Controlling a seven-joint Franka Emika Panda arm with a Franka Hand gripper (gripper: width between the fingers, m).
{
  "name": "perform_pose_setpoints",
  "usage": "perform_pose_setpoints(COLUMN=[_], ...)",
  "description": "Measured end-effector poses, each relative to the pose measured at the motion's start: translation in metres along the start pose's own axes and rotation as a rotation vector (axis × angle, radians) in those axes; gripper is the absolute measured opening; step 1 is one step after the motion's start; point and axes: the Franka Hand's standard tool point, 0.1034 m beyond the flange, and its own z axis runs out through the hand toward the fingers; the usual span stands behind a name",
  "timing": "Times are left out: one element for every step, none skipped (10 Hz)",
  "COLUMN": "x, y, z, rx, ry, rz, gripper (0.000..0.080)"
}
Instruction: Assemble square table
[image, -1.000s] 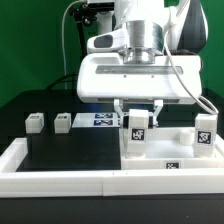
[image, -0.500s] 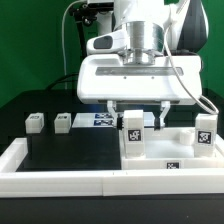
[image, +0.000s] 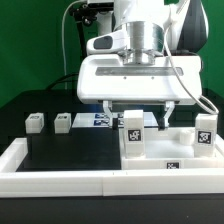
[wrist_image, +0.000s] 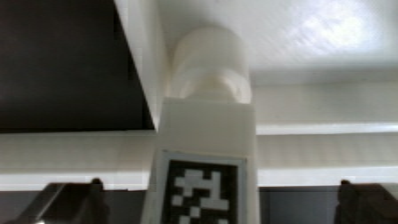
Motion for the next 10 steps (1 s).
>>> perform_pose_setpoints(x=[0.002,0.007,0.013,0.019,0.022,0.025,0.017,0.015,0.022,0.013], y=[0.004,0.009,0.013,0.016,0.013,0.013,0.010,0.005,0.005,0.004], z=[-0.003,-0.008,-0.014,-0.020,-0.023,-0.023,-0.020,-0.019,-0.017,-0.014], rx=[0.003,0.005,0.007,0.011,0.028,0.027,0.042,0.075,0.083,0.100], ry=[-0.019,-0.030,-0.034,-0.037,-0.085,-0.079,-0.145,-0.273,-0.299,-0.388], rz=[-0.005,-0.008,-0.004,0.005,0.010,0.010,0.012,0.021,0.021,0.021], gripper=[0.0649,0.0649,0.0649,0.0649,0.0649,0.0649,0.0649,0.0649,0.0649,0.0649])
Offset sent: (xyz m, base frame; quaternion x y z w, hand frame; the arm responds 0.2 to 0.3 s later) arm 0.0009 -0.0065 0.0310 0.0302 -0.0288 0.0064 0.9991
